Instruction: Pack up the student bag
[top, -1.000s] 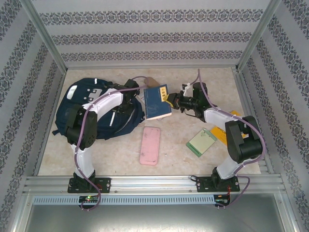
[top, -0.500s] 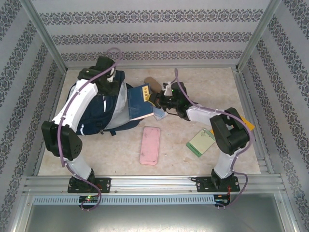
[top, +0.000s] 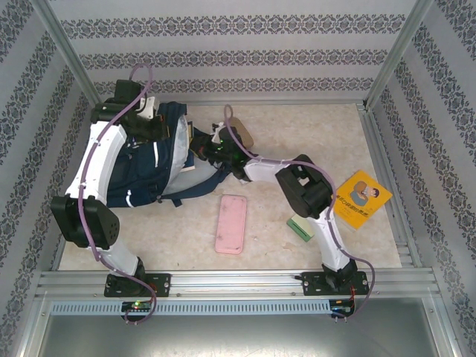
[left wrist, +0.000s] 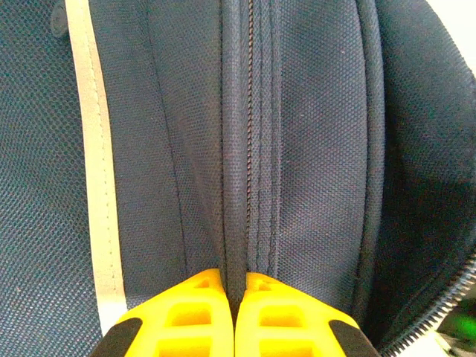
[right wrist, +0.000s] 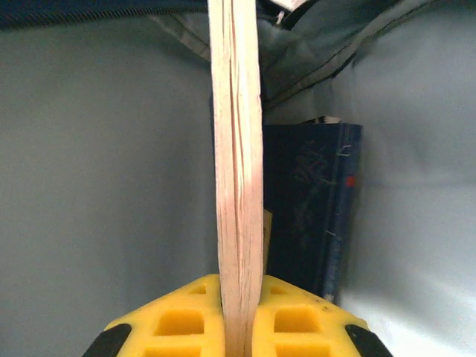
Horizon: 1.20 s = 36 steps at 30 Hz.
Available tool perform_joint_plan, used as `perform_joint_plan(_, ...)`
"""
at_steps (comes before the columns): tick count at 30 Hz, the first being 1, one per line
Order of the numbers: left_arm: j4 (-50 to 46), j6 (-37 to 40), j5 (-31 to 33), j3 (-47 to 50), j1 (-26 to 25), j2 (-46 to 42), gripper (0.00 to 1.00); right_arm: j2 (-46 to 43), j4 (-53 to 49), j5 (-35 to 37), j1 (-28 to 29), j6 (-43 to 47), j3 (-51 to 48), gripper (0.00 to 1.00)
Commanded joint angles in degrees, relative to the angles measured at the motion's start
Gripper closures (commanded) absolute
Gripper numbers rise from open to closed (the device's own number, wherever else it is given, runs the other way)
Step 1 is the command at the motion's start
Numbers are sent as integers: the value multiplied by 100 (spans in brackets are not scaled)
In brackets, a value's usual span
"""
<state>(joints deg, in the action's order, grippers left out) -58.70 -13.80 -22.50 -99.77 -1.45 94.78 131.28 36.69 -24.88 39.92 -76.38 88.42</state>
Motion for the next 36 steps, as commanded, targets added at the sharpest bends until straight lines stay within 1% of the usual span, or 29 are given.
perform_joint_plan(1, 646, -126, -733, -358, 39, -343, 100, 433, 281, 537, 261, -230, 616, 100)
perform_joint_plan(4, 634, -199, -805, -332, 39, -359, 100, 872, -116, 866, 481, -207, 1219, 100)
perform_joint_plan(7, 621, -249, -834, -300, 35, -390, 100, 1354, -751, 898, 667, -129, 2064, 100)
perform_joint_plan(9, 625, -263, -878, -274, 40, -399, 100, 1641, -1373, 733, 746, 41, 2712, 88)
perform_joint_plan(10, 629, -264, -890, -255, 40, -398, 100, 1741, -1603, 646, 780, 132, 2962, 84)
perform_joint_plan(11, 627, -259, -882, -232, 40, -407, 100, 1788, -1745, 598, 789, 177, 3089, 81)
perform_joint_plan(12, 623, -242, -865, -203, 40, -402, 100, 1791, -1872, 521, 798, 214, 3138, 74)
perform_joint_plan(13, 625, -229, -833, -182, 40, -409, 100, 1743, -1933, 463, 790, 258, 3100, 66)
perform_joint_plan(15, 616, -194, -716, -119, 49, -429, 100, 1532, -2008, 450, 768, 396, 2851, 56)
perform_joint_plan(18, 595, -128, -411, -14, 66, -445, 100, 1064, -2008, 482, 713, 614, 2275, 49)
perform_joint_plan(19, 575, -94, -297, 21, 73, -451, 100, 888, -2009, 511, 688, 683, 2043, 42)
perform_joint_plan(20, 571, -73, -219, 63, 79, -452, 100, 729, -2006, 512, 660, 749, 1852, 41)
perform_joint_plan(27, 685, 61, 197, 532, 84, -500, 100, -396, -2029, 579, 416, 991, 447, 38)
perform_joint_plan(29, 752, 101, 233, 702, 84, -520, 100, -639, -2049, 516, 348, 1047, 106, 38)
perform_joint_plan(33, 989, 100, 188, 1143, 84, -585, 100, -1266, -2044, 625, 205, 1127, -763, 39)
perform_joint_plan(36, 1173, 47, 178, 1478, 84, -590, 100, -1823, -2240, 775, 67, 1378, -1361, 39)
